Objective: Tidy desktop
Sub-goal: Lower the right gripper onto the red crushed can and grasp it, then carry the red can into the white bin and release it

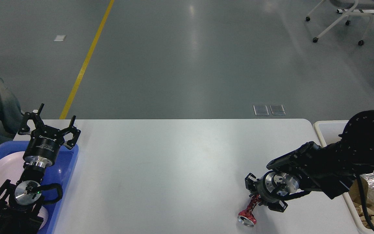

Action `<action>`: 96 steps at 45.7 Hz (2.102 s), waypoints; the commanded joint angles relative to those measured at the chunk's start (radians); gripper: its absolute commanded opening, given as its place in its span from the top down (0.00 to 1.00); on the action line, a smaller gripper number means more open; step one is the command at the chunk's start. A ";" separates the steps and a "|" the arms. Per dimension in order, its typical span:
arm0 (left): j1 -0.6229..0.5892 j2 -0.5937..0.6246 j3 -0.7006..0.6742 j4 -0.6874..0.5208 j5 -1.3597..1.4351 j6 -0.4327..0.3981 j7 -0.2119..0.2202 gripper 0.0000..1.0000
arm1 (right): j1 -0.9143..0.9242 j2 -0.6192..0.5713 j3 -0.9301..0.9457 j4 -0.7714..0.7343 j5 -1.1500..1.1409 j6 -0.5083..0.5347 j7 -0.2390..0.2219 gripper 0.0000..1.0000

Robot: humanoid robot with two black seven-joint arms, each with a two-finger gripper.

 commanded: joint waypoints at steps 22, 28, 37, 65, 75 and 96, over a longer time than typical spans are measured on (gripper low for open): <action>0.000 0.000 0.000 0.000 0.000 0.000 0.000 0.04 | 0.024 -0.018 -0.008 0.031 -0.019 -0.054 -0.001 1.00; 0.000 0.000 0.000 0.000 0.000 0.000 0.000 0.04 | 0.075 -0.039 -0.010 0.075 -0.019 -0.016 0.000 1.00; 0.000 0.000 0.000 0.000 0.000 0.000 0.000 0.04 | 0.254 -0.093 -0.051 0.195 -0.039 0.176 0.002 1.00; 0.000 0.000 0.000 0.000 0.000 0.000 0.000 0.04 | 0.975 -0.265 -0.157 0.526 -0.464 0.689 0.010 1.00; 0.000 0.000 0.000 0.000 0.000 0.000 0.000 0.04 | 0.972 -0.291 -0.214 0.511 -0.459 0.617 0.008 1.00; 0.000 0.000 0.000 0.000 0.000 0.000 0.000 0.04 | 0.477 -0.564 -0.386 -0.098 -0.465 0.483 0.008 1.00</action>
